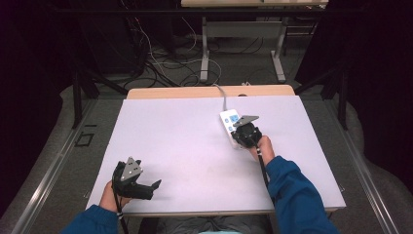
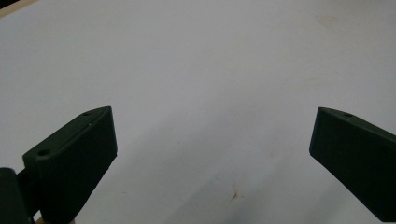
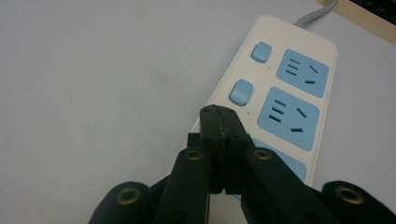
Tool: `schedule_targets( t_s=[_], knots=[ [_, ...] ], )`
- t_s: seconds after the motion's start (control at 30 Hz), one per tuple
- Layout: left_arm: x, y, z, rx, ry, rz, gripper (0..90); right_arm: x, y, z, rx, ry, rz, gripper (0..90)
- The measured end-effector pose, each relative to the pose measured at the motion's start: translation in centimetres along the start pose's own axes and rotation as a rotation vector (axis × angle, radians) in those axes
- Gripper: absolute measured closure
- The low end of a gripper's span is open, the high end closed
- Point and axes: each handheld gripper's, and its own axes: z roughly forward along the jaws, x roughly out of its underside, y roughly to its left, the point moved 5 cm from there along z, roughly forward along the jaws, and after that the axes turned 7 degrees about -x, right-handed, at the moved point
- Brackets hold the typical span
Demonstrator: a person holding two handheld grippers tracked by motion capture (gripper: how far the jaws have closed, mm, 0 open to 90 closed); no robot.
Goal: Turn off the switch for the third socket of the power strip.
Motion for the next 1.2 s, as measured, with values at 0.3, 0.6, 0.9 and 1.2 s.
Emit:
schedule_targets(
  t_s=[0.3,0.6,0.9,1.2],
  knots=[
    [0.0,0.0,0.0,-0.001,-0.001,-0.003,0.7,0.09,-0.18,-0.06,-0.011,-0.012,0.016,90.0],
    [0.0,0.01,-0.01,0.001,0.0,0.0,0.7,0.16,-0.26,-0.08,-0.023,-0.021,0.038,90.0],
    [0.0,0.0,-0.01,0.001,-0.001,-0.001,0.7,0.14,-0.22,-0.04,-0.027,-0.019,0.042,90.0],
    [-0.03,-0.01,-0.04,0.001,-0.002,-0.002,0.7,0.15,-0.33,-0.09,-0.022,-0.022,0.042,90.0]
  ],
)
